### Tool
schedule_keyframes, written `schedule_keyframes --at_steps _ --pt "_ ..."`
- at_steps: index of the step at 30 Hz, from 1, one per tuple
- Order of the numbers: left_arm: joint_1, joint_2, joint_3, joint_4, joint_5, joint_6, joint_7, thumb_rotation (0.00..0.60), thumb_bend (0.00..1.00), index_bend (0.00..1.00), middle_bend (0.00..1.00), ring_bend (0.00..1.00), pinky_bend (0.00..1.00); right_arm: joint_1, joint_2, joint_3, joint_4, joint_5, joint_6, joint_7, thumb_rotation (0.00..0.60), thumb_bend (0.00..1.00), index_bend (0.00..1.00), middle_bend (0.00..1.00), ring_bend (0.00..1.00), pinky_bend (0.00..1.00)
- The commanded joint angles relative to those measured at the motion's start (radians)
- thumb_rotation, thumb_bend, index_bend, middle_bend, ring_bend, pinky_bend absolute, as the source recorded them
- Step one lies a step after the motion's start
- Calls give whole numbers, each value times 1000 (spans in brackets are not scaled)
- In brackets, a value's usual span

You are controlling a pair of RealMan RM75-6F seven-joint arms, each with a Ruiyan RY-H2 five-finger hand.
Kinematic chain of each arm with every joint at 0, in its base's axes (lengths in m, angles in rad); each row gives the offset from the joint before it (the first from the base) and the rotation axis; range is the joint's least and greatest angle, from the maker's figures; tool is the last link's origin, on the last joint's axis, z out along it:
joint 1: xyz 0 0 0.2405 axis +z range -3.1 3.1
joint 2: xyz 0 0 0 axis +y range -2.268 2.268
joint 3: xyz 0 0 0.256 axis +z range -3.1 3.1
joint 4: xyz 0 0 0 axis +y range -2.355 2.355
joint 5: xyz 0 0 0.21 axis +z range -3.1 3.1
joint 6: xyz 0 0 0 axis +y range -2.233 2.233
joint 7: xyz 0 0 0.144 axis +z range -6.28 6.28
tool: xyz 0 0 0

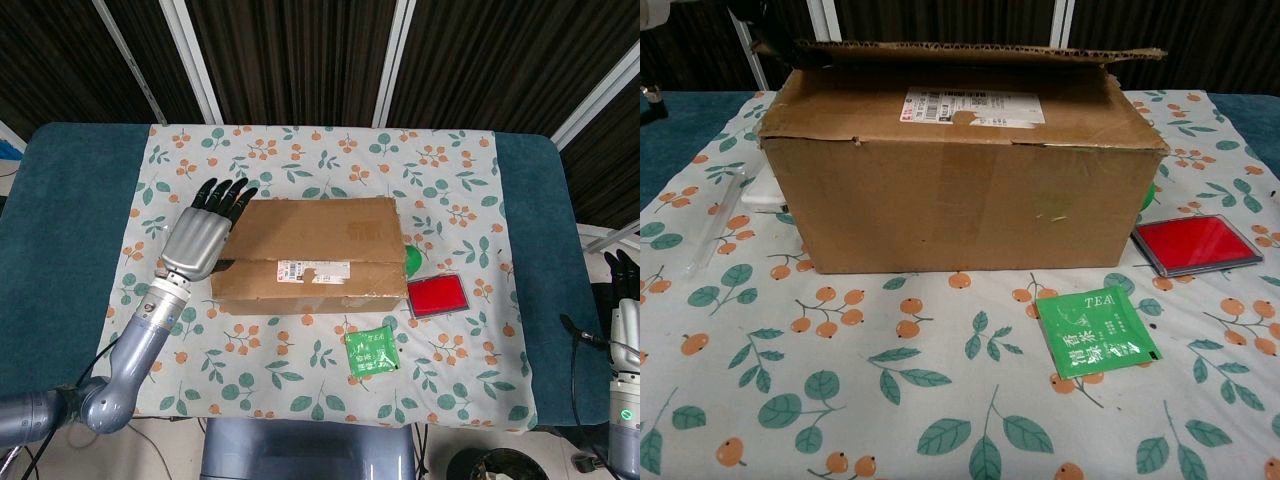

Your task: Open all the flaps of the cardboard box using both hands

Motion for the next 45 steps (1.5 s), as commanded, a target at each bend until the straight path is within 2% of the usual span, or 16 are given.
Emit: schedule_keyframes --at_steps 1,9,14,24,31,37,45 --pt "-23 6 -26 29 6 5 -2 600 313 0 0 0 0 0 0 2 -1 4 -2 1 600 243 0 0 0 230" --pt "-118 35 -109 164 -34 -40 3 600 313 0 0 0 0 0 0 7 -3 14 -5 5 600 243 0 0 0 230" --pt "-188 27 -131 289 -82 -90 22 600 313 0 0 0 0 -1 2 9 -6 21 -9 9 600 243 0 0 0 230" --pt "-306 -70 -105 588 -166 -174 64 600 314 0 0 0 0 -1 4 14 -12 33 -14 10 600 243 0 0 0 230" --pt "-337 -122 -83 709 -200 -196 65 600 313 0 0 0 0 0 5 13 -13 36 -21 10 600 243 0 0 0 230" --pt "-326 -125 -71 714 -211 -195 36 600 313 0 0 0 0 1 6 12 -15 37 -26 10 600 243 0 0 0 230" --pt "-219 -24 -49 492 -167 -125 -64 600 288 0 0 0 0 5 7 3 -18 31 -38 1 600 243 0 0 0 230"
